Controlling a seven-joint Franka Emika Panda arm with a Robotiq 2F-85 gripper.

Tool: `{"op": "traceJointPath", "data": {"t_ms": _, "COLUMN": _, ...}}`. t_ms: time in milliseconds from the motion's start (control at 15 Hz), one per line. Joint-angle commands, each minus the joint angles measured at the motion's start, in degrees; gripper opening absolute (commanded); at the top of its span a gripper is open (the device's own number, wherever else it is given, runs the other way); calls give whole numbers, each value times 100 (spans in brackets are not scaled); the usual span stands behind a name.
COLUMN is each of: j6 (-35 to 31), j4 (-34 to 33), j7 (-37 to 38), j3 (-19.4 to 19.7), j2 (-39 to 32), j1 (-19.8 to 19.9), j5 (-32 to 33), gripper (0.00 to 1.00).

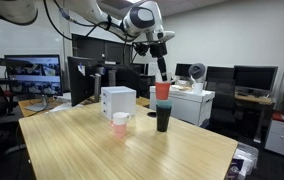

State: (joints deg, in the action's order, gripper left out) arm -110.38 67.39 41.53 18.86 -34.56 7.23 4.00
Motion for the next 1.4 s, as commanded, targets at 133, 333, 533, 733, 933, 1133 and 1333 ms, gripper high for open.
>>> {"op": "traceJointPath", "data": {"t_ms": 133, "j6": 477, "j4": -191, "j7": -338, "j3": -29, "j2": 146, "j1": -14, "j5": 40, "gripper": 47}}
{"op": "traceJointPath", "data": {"t_ms": 333, "j6": 482, "j4": -299, "j7": -442, "j3": -69, "j2": 141, "j1": -21, "j5": 17, "gripper": 47}}
{"op": "traceJointPath", "data": {"t_ms": 533, "j6": 444, "j4": -368, "j7": -576, "j3": -146, "j2": 146, "j1": -35, "j5": -17, "gripper": 47}}
{"op": "traceJointPath", "data": {"t_ms": 733, "j6": 421, "j4": -415, "j7": -719, "j3": -246, "j2": 143, "j1": -56, "j5": -19, "gripper": 47}}
{"op": "traceJointPath", "data": {"t_ms": 933, "j6": 395, "j4": -441, "j7": -837, "j3": -307, "j2": 137, "j1": -90, "j5": -26, "gripper": 47}}
{"op": "traceJointPath", "data": {"t_ms": 1133, "j6": 362, "j4": -446, "j7": -904, "j3": -375, "j2": 123, "j1": -91, "j5": -28, "gripper": 47}}
{"op": "traceJointPath", "data": {"t_ms": 1333, "j6": 329, "j4": -430, "j7": -982, "j3": -431, "j2": 118, "j1": -98, "j5": -30, "gripper": 47}}
